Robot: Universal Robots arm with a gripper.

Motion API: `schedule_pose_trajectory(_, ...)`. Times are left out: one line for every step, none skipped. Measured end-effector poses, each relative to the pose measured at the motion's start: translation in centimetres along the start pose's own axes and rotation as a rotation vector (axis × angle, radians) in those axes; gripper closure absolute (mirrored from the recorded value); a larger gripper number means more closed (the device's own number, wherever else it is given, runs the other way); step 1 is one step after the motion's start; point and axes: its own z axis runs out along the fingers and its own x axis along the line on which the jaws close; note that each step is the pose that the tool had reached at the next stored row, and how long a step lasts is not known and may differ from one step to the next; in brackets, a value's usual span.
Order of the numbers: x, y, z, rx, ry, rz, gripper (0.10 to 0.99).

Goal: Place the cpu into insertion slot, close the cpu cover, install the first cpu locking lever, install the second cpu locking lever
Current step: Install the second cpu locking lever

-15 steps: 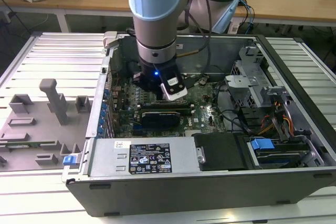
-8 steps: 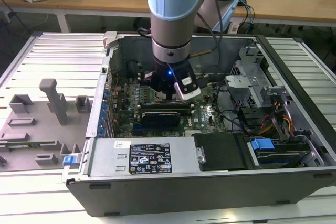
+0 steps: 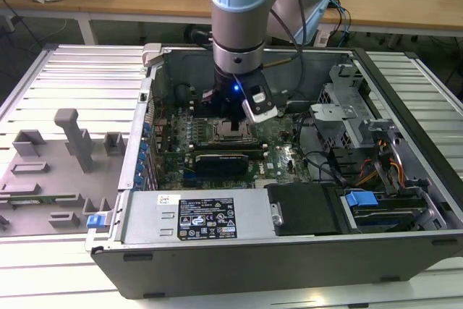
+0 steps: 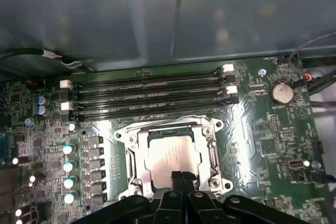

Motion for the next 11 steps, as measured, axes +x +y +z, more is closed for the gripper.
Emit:
schedule_pose_trajectory(0.01,0.27,-0.32,0.009,-0.0010,-0.001,0.980)
schedule_pose_trajectory(0.04,0.66,-0.43,0.019,-0.0020,-0.001,0.980)
schedule_pose_trajectory(0.07,0.86,-0.45,0.026,-0.0027,-0.001,0.980)
schedule_pose_trajectory(0.07,0.91,-0.51,0.029,-0.0032,-0.002,0.980)
schedule_pose_trajectory(0.06,0.95,-0.65,0.033,-0.0034,-0.002,0.980)
schedule_pose_trajectory(0.05,0.98,-0.75,0.035,-0.0036,-0.002,0.980)
schedule_pose_trajectory(0.05,1.00,-0.83,0.037,-0.0038,-0.002,0.980)
schedule_pose_trajectory(0.05,1.02,-0.85,0.037,-0.0039,-0.002,0.980)
schedule_pose_trajectory(0.05,1.01,-0.85,0.037,-0.0040,-0.002,0.980)
schedule_pose_trajectory(0.05,1.01,-0.85,0.037,-0.0040,-0.002,0.980)
schedule_pose_trajectory(0.06,1.01,-0.85,0.038,-0.0040,-0.002,0.980)
